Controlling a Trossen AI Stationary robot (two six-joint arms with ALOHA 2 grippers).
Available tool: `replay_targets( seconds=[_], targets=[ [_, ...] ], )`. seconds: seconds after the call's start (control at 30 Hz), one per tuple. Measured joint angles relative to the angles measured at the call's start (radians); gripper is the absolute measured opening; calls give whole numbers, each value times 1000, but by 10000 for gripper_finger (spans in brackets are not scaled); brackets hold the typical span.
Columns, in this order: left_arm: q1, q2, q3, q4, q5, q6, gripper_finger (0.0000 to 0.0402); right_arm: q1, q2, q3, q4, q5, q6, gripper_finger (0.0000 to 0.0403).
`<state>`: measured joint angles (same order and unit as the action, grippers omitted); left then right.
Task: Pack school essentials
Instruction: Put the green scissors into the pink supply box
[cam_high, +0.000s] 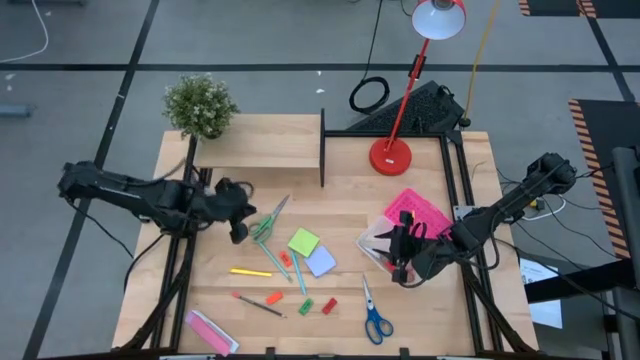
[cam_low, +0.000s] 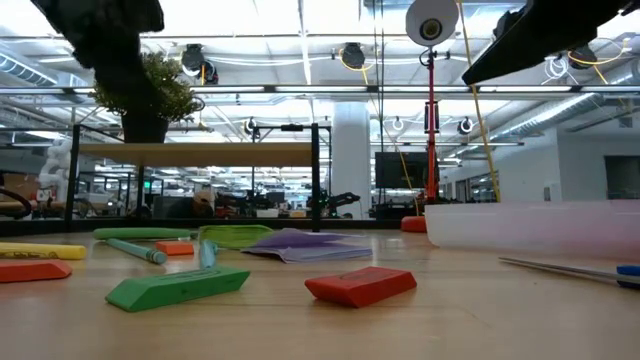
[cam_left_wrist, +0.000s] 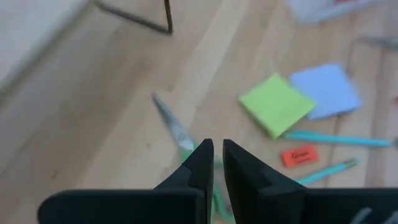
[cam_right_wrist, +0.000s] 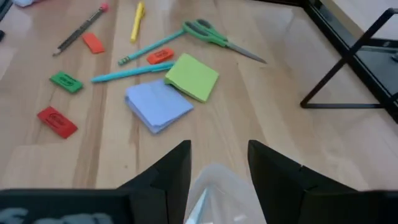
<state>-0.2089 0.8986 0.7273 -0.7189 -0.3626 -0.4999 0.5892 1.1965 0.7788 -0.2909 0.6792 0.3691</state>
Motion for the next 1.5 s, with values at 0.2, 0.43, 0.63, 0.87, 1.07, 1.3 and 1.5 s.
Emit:
replay_targets(
  seconds=[0.2, 0.43, 0.63, 0.87, 1.07, 1.3, 1.5],
  targets=[
    [-143, 195, 0, 82, -15, -127, 37, 1, 0, 0, -5, -2, -15, 153],
    [-255, 353, 0, 69, 44, -323, 37, 1, 0, 0, -5, -54, -15, 153],
    [-322, 444, 0, 120, 42, -454, 37, 1, 0, 0, 19, -56, -15, 153],
    [-359, 535, 0, 263, -5, -476, 40, 0, 0, 0, 67, -113, -15, 153],
    [-349, 548, 0, 237, -38, -519, 90, 0, 0, 0, 115, -160, -15, 153],
    [-273, 528, 0, 99, -36, -559, 156, 0, 0, 0, 118, -160, -11, 153],
    [-148, 515, -1, 70, 51, -542, 174, 0, 0, 0, 116, -161, -11, 153]
  ],
)
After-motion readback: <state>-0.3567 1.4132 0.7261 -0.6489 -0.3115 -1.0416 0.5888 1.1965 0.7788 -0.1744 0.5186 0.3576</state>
